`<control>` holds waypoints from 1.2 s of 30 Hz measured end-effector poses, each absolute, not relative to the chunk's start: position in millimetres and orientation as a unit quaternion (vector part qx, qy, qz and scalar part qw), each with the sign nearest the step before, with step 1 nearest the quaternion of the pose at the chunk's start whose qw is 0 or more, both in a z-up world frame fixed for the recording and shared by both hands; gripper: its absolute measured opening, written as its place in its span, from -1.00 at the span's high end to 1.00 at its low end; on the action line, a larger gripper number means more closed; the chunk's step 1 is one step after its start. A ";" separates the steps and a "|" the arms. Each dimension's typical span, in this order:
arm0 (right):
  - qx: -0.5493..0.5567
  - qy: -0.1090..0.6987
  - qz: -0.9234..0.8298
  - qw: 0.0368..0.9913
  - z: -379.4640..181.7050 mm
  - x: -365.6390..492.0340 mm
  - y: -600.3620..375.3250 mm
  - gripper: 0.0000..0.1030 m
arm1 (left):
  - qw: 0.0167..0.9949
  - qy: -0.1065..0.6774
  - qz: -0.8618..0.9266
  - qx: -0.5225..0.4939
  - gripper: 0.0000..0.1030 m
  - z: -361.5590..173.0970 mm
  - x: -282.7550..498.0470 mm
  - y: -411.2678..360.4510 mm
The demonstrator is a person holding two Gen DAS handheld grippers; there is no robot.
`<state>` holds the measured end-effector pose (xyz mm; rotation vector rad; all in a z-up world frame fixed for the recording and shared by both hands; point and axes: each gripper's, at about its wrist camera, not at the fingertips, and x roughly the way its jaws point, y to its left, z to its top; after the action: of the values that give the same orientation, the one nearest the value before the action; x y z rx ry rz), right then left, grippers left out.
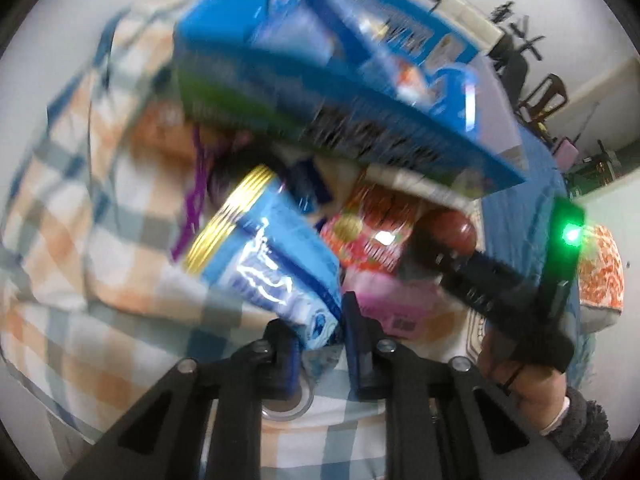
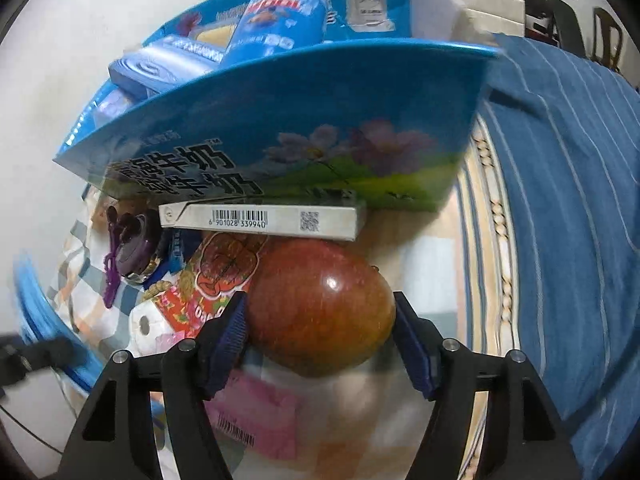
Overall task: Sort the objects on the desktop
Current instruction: 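Grasp the blue snack bag with the left tool while the right tool grasps the red apple, then lower the snack bag and apple into the blue box with both tools, release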
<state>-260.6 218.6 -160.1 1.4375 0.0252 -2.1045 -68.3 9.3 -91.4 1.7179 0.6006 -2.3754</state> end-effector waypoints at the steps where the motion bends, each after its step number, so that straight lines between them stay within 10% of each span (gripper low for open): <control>1: 0.537 -0.001 -0.790 0.295 -156.2 -256.8 224.9 -0.38 | 0.072 0.196 -0.798 0.565 0.67 -82.6 -68.2 9.3; 20: 0.407 -0.065 -0.854 0.317 -19.2 -300.1 245.9 -0.39 | 0.035 0.192 -0.888 0.416 0.68 55.2 -184.8 -26.0; 36: 0.446 -0.052 -0.857 0.253 -48.2 -401.2 193.0 -0.39 | 0.032 0.132 -0.867 0.479 0.67 -41.1 -336.5 -23.0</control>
<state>-401.2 193.0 -48.2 1.2116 -0.1426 -2.3310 -336.5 -23.0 -41.1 1.4742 0.4072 -2.6701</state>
